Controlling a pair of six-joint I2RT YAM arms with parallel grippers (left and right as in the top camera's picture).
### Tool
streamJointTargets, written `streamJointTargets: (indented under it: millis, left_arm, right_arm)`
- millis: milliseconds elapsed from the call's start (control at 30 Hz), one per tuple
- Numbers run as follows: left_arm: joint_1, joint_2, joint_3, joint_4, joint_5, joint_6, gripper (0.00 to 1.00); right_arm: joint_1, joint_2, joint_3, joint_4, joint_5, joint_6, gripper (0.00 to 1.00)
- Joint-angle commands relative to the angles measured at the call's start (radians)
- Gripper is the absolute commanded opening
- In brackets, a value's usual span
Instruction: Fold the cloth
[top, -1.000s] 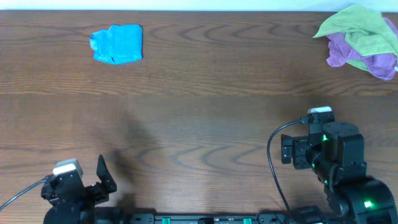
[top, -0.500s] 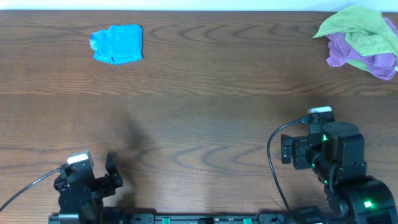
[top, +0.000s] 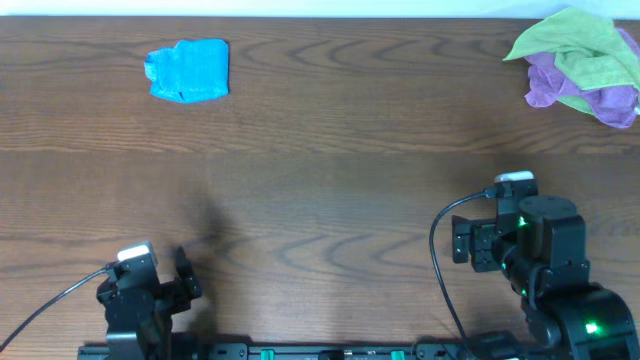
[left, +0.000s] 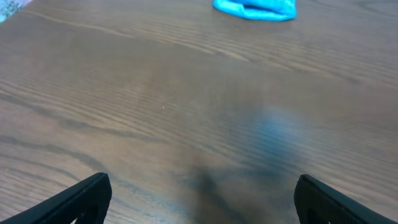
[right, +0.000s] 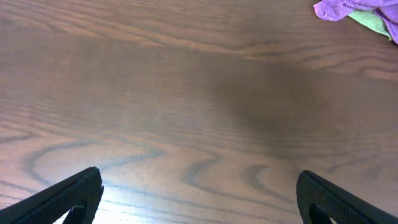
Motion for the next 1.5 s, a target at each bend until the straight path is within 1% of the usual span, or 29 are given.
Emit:
streamJointTargets:
  millis: [0,600,733,967,1467]
  left_arm:
    - [0.006,-0.008,-0.019,0.004,0.007,0.0,0.95]
    - [0.006,-0.008,-0.129,0.004,0.008,0.007,0.95]
    - [0.006,-0.008,-0.167,0.006,0.034,0.007,0.95]
    - [0.006,-0.008,-0.211,0.026,0.035,0.007,0.95]
    - [0.005,-0.008,-0.218,0.043,0.034,0.007,0.95]
  right_arm:
    - [-0.008,0.0,-0.003,-0.002,0.006,0.014,0.99]
    - [-0.008,0.0,-0.003,-0.002,0.006,0.014,0.99]
    - [-0.008,0.0,-0.003,-0.002,0.006,0.014,0.99]
    - [-0.008,0.0,-0.003,-0.002,0.006,0.014,0.99]
    - [-0.008,0.0,-0.003,-0.002,0.006,0.014,0.99]
